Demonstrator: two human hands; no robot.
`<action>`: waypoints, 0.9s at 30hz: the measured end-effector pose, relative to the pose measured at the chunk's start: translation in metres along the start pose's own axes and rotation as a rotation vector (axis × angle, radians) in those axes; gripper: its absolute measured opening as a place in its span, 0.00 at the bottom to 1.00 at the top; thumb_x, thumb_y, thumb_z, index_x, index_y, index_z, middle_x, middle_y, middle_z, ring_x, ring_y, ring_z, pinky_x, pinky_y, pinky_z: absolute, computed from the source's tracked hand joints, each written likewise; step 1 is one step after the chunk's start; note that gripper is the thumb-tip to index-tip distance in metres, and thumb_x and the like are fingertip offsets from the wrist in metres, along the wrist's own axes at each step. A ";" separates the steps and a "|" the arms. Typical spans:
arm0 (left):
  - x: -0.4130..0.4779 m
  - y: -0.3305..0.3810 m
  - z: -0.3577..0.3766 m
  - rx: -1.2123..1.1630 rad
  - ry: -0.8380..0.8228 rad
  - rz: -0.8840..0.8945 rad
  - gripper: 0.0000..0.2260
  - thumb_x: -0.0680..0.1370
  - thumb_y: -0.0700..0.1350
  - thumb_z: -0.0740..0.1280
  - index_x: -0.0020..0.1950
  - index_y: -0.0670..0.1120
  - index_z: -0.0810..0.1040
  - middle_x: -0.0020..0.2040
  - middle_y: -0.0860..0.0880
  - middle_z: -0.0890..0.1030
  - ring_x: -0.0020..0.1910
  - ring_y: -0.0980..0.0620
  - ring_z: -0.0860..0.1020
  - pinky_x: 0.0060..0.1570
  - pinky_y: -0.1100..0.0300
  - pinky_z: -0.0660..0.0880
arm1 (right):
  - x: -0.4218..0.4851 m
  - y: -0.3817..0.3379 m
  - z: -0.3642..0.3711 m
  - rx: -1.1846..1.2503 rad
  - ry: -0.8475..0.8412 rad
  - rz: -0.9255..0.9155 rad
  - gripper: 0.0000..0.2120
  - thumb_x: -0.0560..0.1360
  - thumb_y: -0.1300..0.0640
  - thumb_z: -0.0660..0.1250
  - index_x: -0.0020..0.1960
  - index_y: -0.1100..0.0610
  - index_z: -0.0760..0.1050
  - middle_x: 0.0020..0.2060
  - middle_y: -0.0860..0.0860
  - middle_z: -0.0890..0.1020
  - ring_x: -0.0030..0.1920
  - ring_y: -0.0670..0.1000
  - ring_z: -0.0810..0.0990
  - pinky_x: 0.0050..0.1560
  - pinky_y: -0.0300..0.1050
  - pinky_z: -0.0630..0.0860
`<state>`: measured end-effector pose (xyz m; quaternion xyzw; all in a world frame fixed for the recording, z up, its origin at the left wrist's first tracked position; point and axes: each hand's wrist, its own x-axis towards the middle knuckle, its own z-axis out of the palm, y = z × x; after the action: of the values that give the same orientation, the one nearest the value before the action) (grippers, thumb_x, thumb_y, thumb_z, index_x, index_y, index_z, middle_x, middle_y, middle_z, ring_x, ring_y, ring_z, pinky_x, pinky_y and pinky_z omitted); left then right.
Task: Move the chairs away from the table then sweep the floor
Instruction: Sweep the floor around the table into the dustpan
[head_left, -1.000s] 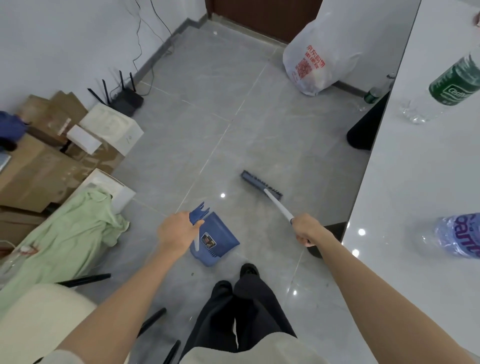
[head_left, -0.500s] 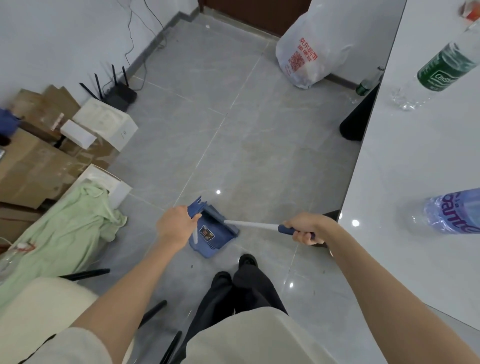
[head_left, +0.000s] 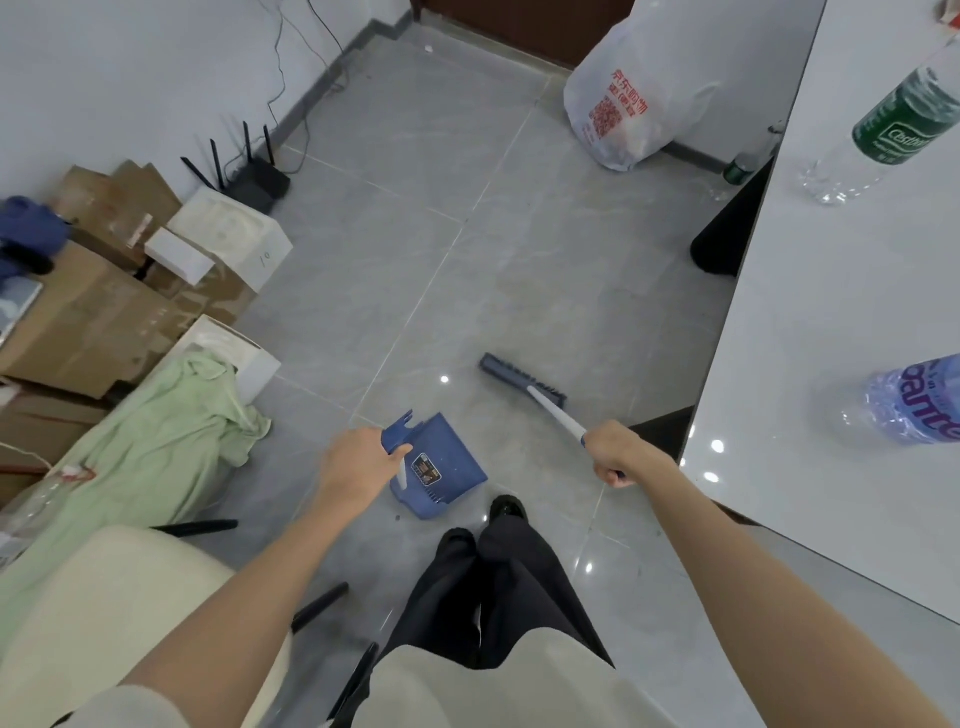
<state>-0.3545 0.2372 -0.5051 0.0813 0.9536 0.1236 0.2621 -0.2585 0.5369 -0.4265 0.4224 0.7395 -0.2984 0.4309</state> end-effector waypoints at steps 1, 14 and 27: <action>-0.003 -0.002 0.002 -0.007 0.001 -0.010 0.16 0.77 0.57 0.64 0.49 0.44 0.82 0.42 0.43 0.83 0.37 0.45 0.77 0.36 0.60 0.68 | 0.002 0.004 0.008 0.009 -0.010 0.023 0.11 0.70 0.73 0.61 0.49 0.64 0.76 0.24 0.51 0.71 0.20 0.48 0.69 0.13 0.29 0.59; -0.029 -0.011 0.000 0.042 0.019 0.027 0.15 0.78 0.56 0.63 0.53 0.47 0.81 0.41 0.45 0.83 0.34 0.50 0.72 0.34 0.60 0.65 | -0.039 0.014 0.022 0.434 -0.396 0.165 0.09 0.82 0.56 0.53 0.51 0.58 0.70 0.22 0.48 0.62 0.13 0.43 0.56 0.13 0.31 0.53; -0.073 -0.046 -0.002 -0.066 -0.071 -0.057 0.16 0.76 0.57 0.64 0.41 0.44 0.78 0.37 0.45 0.81 0.35 0.47 0.76 0.35 0.60 0.68 | -0.043 0.032 0.043 0.177 0.005 -0.053 0.17 0.80 0.63 0.53 0.33 0.54 0.60 0.28 0.53 0.66 0.24 0.49 0.65 0.12 0.29 0.59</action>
<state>-0.2976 0.1772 -0.4809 0.0497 0.9411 0.1443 0.3018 -0.2023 0.5009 -0.4099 0.4398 0.7224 -0.3727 0.3820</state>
